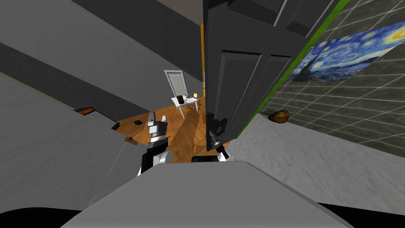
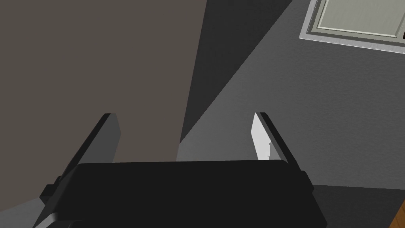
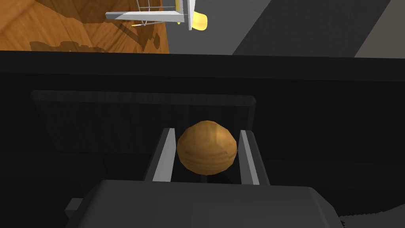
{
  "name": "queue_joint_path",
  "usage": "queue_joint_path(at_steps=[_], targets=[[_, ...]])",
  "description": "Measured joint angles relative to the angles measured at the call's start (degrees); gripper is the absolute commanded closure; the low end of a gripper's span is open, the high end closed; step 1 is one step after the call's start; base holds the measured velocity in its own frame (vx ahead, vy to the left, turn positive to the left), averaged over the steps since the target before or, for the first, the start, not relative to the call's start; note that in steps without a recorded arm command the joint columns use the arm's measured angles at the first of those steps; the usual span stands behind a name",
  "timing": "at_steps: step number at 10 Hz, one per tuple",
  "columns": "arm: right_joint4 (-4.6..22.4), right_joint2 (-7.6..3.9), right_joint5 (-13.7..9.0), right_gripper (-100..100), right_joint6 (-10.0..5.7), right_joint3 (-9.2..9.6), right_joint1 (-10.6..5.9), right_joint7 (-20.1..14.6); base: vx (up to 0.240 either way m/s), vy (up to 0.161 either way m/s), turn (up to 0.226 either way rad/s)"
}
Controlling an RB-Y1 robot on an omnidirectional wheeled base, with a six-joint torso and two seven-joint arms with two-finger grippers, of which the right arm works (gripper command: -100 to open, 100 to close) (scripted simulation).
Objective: Push the door open
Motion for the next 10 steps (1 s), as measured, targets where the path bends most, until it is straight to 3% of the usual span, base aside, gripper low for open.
queue_joint_path(at_steps=[3,7,9,10], targets=[[0.98,0.17,-0.35,100,0.48,-1.01,0.00,0.34,0.183,0.094,-0.040],[2.46,0.42,-1.22,100,-0.59,-3.64,-1.32,1.24,0.191,0.118,-0.052],[-0.32,-0.27,-1.60,100,1.13,-4.78,0.08,1.53,0.135,0.088,-0.041],[-0.52,-0.16,-1.71,100,1.36,-5.15,-0.02,1.74,0.010,-0.006,0.005]])
